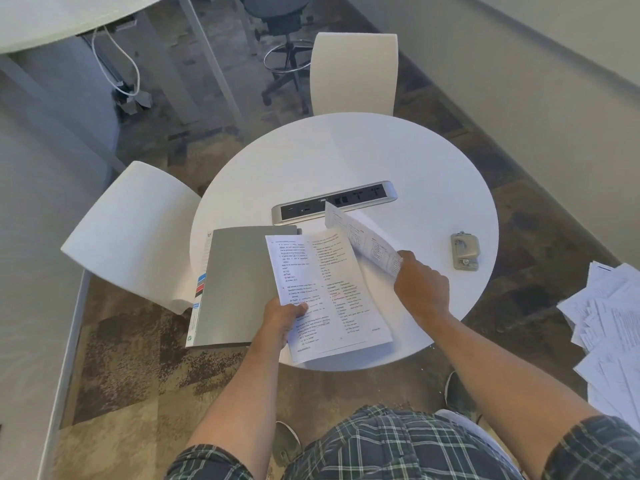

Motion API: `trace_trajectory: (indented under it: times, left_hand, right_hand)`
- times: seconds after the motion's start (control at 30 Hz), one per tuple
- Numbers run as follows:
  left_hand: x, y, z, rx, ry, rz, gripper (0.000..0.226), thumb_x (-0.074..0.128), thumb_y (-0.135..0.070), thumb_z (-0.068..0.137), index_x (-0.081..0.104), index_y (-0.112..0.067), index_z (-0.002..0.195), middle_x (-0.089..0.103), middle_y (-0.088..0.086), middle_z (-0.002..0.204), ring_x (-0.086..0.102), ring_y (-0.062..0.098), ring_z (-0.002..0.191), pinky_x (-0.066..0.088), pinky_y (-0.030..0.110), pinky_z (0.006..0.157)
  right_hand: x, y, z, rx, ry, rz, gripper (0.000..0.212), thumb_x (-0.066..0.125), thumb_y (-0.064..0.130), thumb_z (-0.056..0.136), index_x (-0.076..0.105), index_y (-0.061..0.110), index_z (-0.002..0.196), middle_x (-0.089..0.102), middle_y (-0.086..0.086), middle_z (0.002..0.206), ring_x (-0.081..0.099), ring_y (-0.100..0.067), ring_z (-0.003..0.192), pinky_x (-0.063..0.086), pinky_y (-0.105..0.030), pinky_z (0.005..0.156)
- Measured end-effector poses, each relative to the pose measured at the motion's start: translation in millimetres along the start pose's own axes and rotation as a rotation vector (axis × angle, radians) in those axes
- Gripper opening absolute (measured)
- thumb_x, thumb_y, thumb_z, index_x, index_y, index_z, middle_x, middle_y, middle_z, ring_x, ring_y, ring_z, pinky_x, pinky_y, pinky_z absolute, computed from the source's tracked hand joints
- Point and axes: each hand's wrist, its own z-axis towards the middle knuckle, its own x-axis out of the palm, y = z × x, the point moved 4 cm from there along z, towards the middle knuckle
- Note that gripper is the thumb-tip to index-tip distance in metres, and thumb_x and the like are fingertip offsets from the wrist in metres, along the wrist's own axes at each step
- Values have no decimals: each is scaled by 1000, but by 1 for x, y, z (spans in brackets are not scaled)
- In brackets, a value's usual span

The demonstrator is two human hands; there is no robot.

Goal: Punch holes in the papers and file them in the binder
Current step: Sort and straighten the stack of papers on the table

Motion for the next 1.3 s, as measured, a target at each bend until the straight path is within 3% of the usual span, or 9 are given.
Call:
trace_trajectory:
  times: [0.2,0.37,0.53,0.6,0.77,0.93,1.03,1.13,1.3]
  left_hand:
    - [7,-1,-2,18,59,-4,38,70,11,88,67,-2,123,73,19,116,71,38,104,57,54,93]
    - [17,-3,-5,13,88,-24,39,65,13,88,66,1,125,72,23,117,72,40,99,60,53,83]
    - [32,-16,-10,-5,127,-120,48,50,14,84,65,-8,123,75,21,107,74,38,87,62,45,65]
    - [39,-23,-15,1,156,-175,45,50,7,84,68,-9,123,77,20,105,74,39,86,61,45,70]
    - [44,-25,-12,-29,144,-295,45,36,-20,101,63,1,130,71,25,122,69,42,103,56,45,87]
    - [54,-27,-9,-36,291,-406,60,29,-59,106,67,-18,126,75,13,122,69,36,114,52,48,99]
    - [52,-24,-4,43,244,-269,46,53,-41,105,62,-11,138,71,14,130,70,36,117,53,49,102]
    - [50,-21,5,83,172,-230,37,56,-8,102,59,-6,139,69,15,133,69,35,117,57,44,94]
    - [48,-25,3,116,140,-156,36,56,-1,97,64,-6,131,73,14,124,72,32,107,57,47,96]
  right_hand:
    - [-11,32,-8,-275,-329,72,25,55,7,90,75,11,103,57,2,49,38,-22,31,27,-17,41]
    - [-11,68,-23,-613,-388,85,24,74,9,84,77,11,108,72,-1,66,55,-21,36,36,-22,36]
    - [3,93,-47,-896,-263,60,34,84,19,78,76,14,110,79,1,82,67,-18,49,33,-21,41]
    - [14,97,-54,-951,-188,49,38,83,16,79,73,16,116,80,0,94,72,-21,57,43,-25,40]
    - [22,97,-63,-1029,-136,83,48,79,6,79,64,18,123,78,4,108,72,-25,67,46,-30,39]
    - [14,94,-66,-1071,-214,149,54,81,3,76,65,18,125,76,5,111,73,-24,77,46,-30,39]
    - [18,93,-67,-1083,-208,163,51,79,2,79,64,17,126,76,3,108,72,-24,77,46,-31,38]
    - [22,89,-67,-1122,-140,169,41,71,12,88,62,17,128,75,3,113,73,-23,84,48,-31,44]
    - [13,76,-59,-795,213,362,52,35,60,103,62,31,137,70,10,131,68,-16,114,55,-35,86]
